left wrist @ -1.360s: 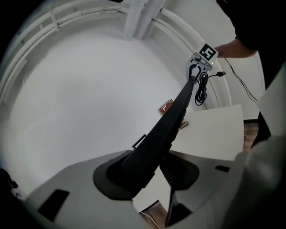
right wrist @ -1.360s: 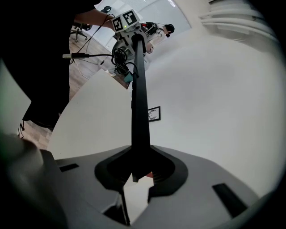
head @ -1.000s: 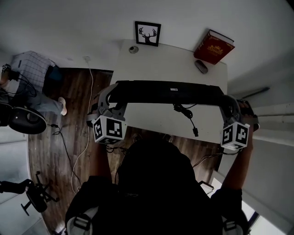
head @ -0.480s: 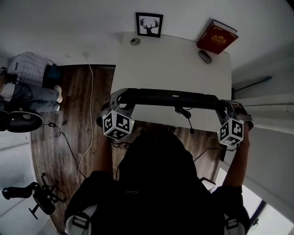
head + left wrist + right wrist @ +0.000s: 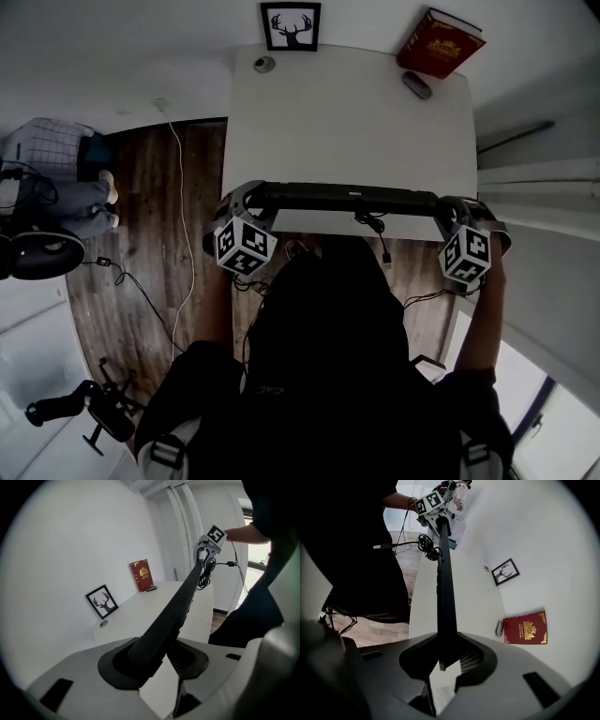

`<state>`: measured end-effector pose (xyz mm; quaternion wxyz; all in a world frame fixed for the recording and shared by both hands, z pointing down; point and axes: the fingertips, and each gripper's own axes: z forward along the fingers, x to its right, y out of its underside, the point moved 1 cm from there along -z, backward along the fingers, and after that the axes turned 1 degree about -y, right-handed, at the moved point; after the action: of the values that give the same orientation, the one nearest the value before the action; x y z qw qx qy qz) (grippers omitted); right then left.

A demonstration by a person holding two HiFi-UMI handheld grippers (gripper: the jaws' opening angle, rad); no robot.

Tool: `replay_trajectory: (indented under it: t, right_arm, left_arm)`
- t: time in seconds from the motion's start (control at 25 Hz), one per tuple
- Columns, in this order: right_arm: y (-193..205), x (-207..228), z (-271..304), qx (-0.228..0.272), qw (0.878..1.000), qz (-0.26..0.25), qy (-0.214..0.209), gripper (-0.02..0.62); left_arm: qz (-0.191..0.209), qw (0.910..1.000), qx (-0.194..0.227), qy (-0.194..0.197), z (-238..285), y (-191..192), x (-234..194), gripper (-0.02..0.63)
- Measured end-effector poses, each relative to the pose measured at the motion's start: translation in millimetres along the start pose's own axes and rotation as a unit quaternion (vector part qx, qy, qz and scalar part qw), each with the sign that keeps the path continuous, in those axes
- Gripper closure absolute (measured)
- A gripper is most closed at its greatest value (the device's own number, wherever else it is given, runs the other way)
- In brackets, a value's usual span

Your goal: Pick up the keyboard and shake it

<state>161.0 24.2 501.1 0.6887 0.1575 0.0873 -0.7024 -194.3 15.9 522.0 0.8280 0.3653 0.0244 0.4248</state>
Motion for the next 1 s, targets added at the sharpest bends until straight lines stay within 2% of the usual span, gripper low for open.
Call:
replay_trajectory:
  t: [0.28, 0.52, 0.72, 1.0]
  right_arm:
    - [11.2, 11.5, 23.8, 0.001, 0.999, -0.001, -0.041, 0.497]
    - [11.7, 22.7, 42.5, 0.006, 0.996, 0.003, -0.093, 0.497]
    - [19.7, 13.9, 52.9, 0.007, 0.991, 0.014, -0.135, 0.497]
    - [30.4, 7.9, 60.7, -0.001, 0.985, 0.032, -0.167, 0.497]
  left_arm:
    - [-0.01, 0.9993, -0.026, 0.023, 26.8, 0.5, -0.7, 0.425]
    - [-0.023, 0.9964, -0.057, 0.058, 42.3, 2.7, -7.8, 0.425]
    - [-0.029, 0.9916, -0.078, 0.098, 55.9, 7.9, 3.5, 0.428]
    - [-0.027, 0.9853, -0.098, 0.137, 72.8, 6.8, 9.6, 0.431]
